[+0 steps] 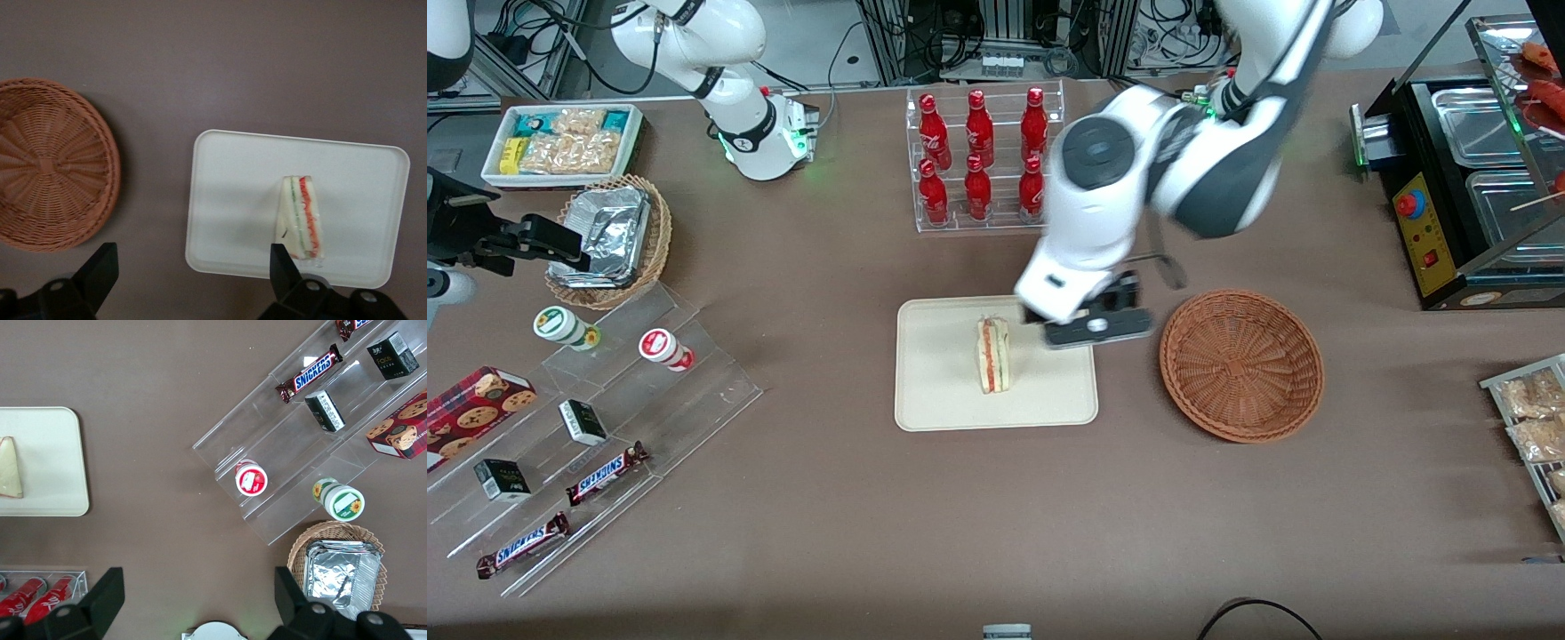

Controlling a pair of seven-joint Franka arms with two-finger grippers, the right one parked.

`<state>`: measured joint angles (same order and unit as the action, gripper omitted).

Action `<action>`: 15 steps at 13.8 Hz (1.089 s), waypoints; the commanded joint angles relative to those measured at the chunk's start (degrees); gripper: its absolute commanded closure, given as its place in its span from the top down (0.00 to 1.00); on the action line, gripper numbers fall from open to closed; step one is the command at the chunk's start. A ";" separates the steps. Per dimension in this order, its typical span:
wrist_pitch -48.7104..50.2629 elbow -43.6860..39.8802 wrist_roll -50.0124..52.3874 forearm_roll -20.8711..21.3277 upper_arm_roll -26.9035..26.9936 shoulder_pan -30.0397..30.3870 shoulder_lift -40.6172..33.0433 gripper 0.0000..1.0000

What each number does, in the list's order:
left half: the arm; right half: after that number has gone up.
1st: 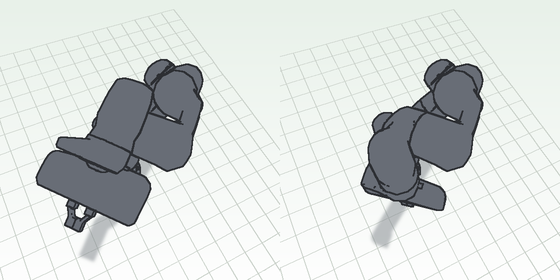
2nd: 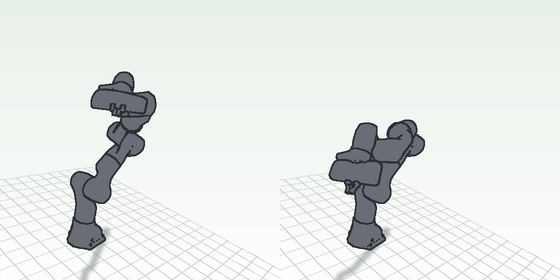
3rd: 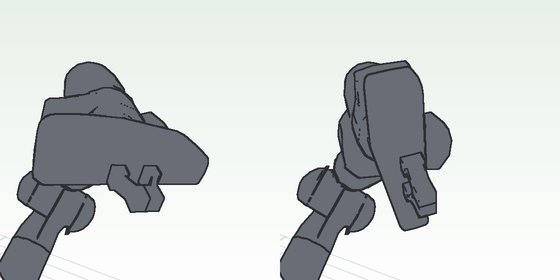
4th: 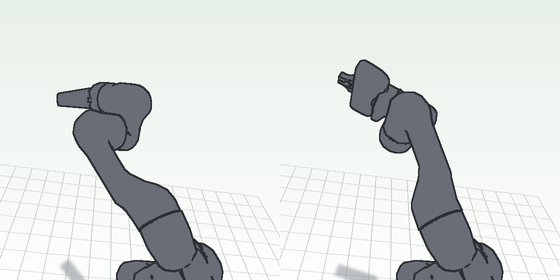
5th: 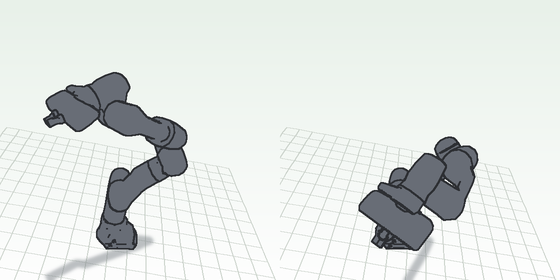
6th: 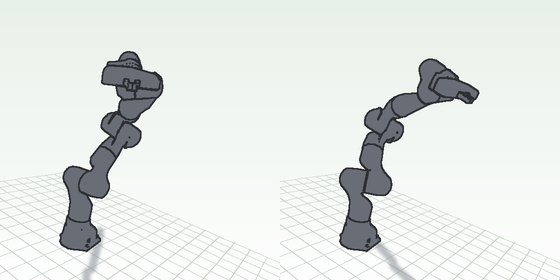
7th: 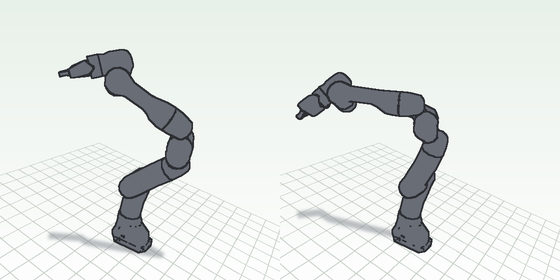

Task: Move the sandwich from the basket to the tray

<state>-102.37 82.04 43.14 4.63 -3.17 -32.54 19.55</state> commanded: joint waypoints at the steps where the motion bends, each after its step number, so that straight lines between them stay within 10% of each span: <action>1: -0.02 11.79 -5.60 0.20 -0.44 4.32 -11.61 1.00; 15: 10.96 15.08 -41.36 -4.98 0.96 29.98 -24.74 1.00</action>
<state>-94.04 98.22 5.46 0.71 -2.65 -4.54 -4.23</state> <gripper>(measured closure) 0.000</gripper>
